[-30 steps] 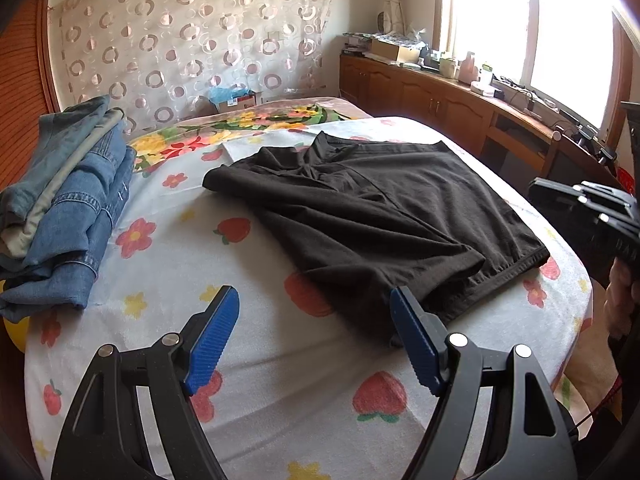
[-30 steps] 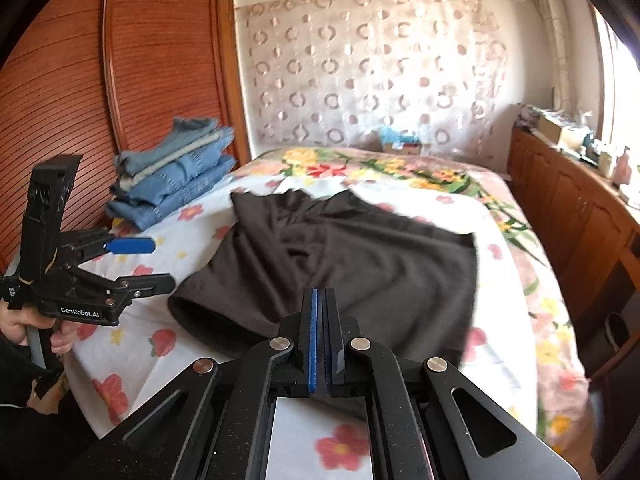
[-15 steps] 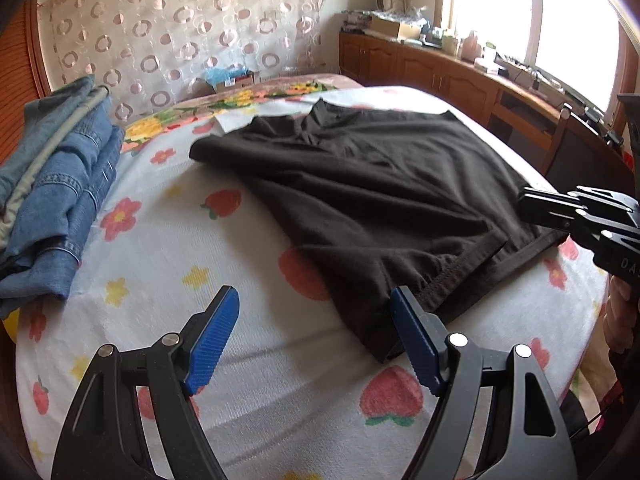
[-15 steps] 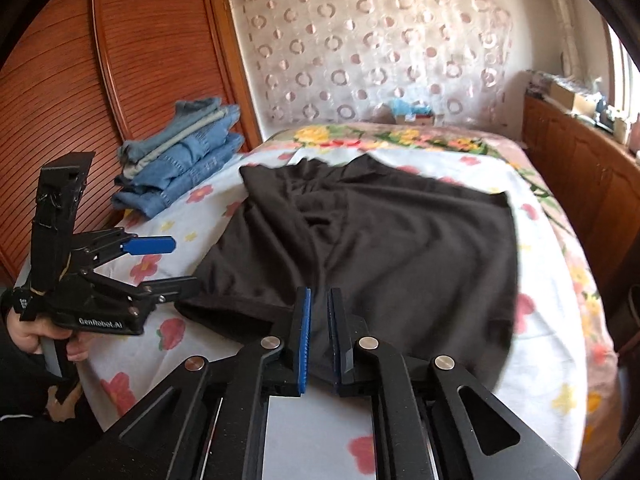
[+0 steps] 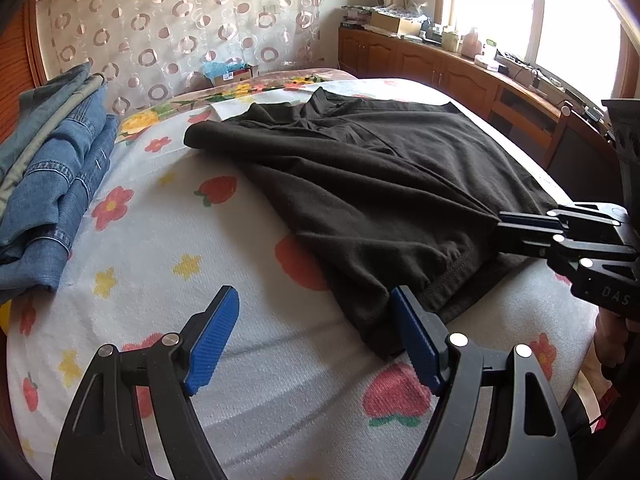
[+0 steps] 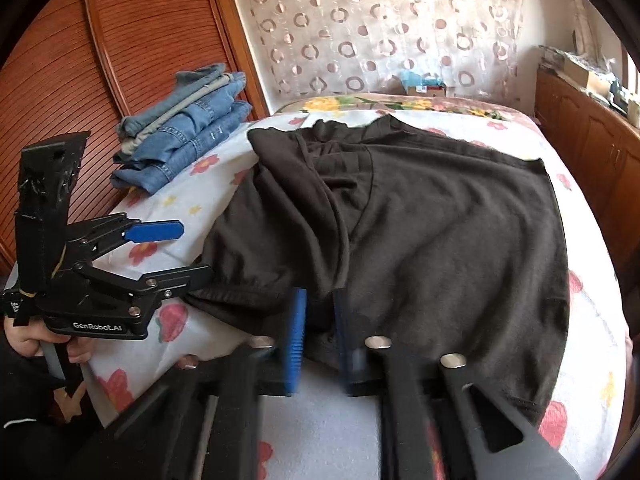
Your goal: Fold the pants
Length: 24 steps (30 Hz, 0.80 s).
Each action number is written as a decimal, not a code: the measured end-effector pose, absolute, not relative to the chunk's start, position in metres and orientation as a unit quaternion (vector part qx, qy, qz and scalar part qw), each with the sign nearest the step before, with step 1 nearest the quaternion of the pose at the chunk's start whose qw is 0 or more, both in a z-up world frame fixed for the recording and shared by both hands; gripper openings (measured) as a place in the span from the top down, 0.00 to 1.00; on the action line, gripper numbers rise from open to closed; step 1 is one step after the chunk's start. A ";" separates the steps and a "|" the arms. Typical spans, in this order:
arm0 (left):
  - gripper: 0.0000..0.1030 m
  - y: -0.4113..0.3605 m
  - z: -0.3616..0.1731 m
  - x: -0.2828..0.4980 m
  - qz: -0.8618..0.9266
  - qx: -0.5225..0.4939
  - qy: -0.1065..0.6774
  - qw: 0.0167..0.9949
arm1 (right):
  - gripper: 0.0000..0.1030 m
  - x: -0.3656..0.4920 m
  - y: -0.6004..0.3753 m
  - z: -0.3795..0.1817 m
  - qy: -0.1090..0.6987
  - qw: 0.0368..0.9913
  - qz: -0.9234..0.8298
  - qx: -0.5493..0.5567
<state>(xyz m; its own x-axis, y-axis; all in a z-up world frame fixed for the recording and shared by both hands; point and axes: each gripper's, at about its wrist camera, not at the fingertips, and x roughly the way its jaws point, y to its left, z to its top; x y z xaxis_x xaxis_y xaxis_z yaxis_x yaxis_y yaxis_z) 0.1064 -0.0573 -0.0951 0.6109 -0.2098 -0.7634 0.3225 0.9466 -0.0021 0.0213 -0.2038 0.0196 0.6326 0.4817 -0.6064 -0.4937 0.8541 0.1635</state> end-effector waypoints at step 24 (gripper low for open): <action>0.23 -0.093 -0.058 0.106 -0.183 0.075 0.373 0.907 | 0.94 -0.046 -0.310 0.051 0.258 0.948 0.186 0.009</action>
<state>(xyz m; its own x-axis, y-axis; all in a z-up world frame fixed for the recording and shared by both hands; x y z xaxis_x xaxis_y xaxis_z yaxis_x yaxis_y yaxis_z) 0.1063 -0.0933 -0.0578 0.6553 -0.2754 -0.7034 0.3871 0.9220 -0.0004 -0.0461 -0.3095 0.0514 0.7976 0.3567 -0.4865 -0.3469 0.9310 0.1139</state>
